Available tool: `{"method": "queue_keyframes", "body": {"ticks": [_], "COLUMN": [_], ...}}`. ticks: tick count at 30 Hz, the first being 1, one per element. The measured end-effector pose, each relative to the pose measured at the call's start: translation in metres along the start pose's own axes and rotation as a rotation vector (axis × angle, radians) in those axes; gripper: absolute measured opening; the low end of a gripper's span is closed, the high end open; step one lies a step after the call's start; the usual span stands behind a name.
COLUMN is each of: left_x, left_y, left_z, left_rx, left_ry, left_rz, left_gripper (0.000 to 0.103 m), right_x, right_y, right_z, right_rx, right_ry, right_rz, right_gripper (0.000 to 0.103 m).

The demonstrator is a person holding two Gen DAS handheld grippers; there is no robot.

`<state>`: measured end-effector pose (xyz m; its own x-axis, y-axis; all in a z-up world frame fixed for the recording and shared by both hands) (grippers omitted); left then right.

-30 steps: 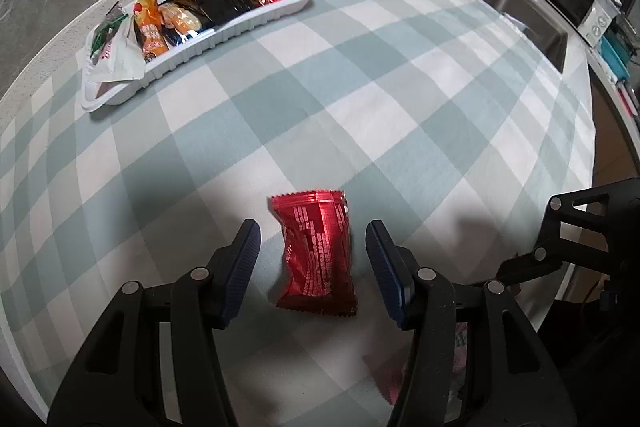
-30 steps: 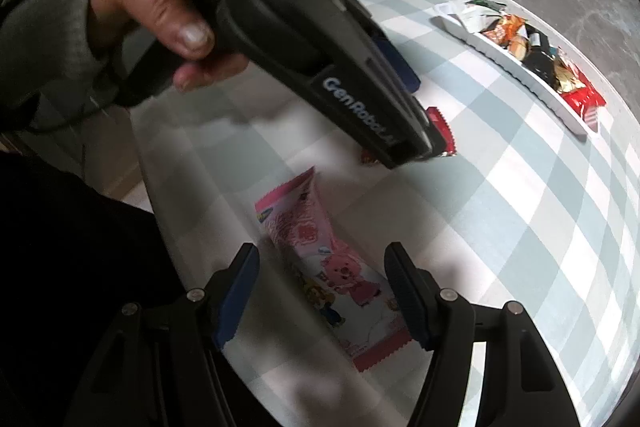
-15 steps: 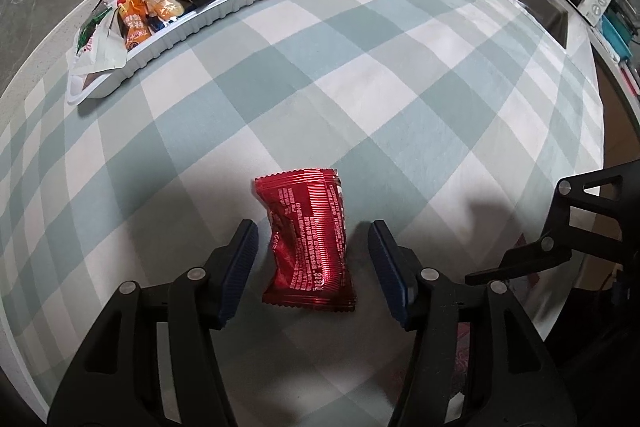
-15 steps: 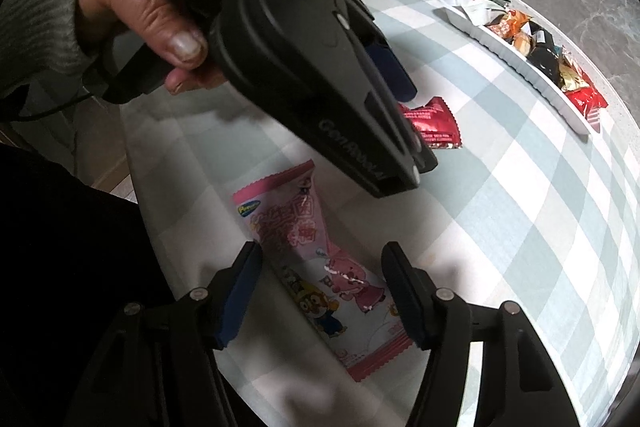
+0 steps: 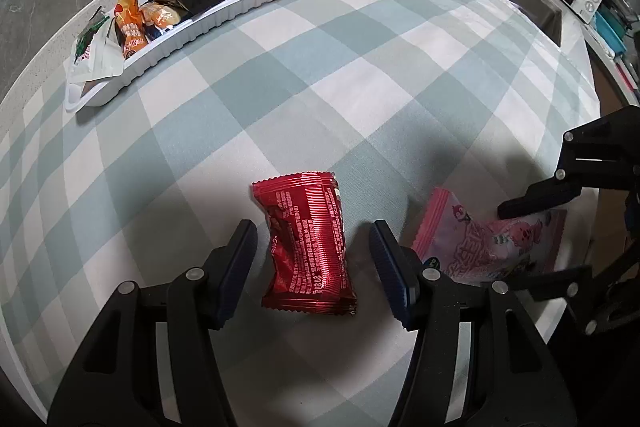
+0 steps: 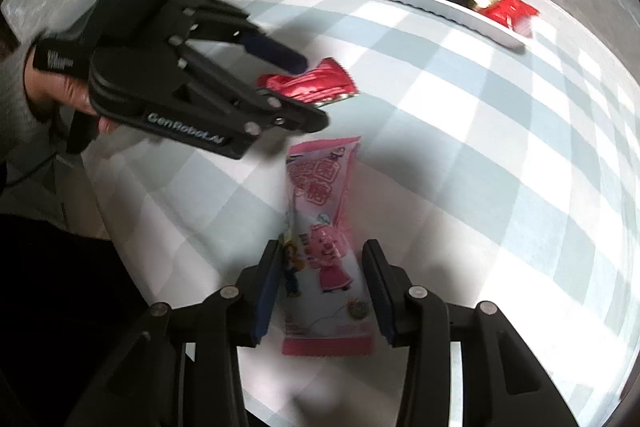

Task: Organize snacks
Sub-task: 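Grasp the red wrapper with left tool while right tool grasps pink cartoon packet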

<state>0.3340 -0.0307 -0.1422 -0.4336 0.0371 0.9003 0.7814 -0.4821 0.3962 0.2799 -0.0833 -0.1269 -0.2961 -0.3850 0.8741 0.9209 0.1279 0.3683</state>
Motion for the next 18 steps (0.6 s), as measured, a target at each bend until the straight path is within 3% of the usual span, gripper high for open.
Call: {"method": "queue_keyframes", "body": {"ticks": [5,15,18], "left_x": [0.0,0.0,0.001], "left_y": [-0.001,-0.001,-0.001], "left_z": [0.0,0.0,0.0], "left_rx": [0.0,-0.003,-0.008], "left_ry": [0.001,0.0,-0.009], "left_rz": [-0.002,-0.011,-0.018], "left_gripper": [0.057,0.057,0.054], "right_x": [0.005,-0.002,-0.005], "right_y": [-0.002,0.005,0.009], "right_z": [-0.006,0.001,0.003], "right_rx": [-0.026,0.042,0.054], "right_ry": [-0.011,-0.072,-0.065], "right_rz": [-0.01,0.018,0.019], "right_gripper": [0.045,0.046,0.038]}}
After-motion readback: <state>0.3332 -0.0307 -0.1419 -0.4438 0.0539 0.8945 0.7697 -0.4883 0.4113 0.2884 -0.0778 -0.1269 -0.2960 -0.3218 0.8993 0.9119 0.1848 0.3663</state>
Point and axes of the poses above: each gripper's, at about its wrist camera, not at the fingertips, and x roughly against the way its jaws point, z to its left, y to its top, the point moved 10 cm from there along -x, roughly the way its jaws point, and after that the axes turned 12 degrees about y, right-handed, at the moved point
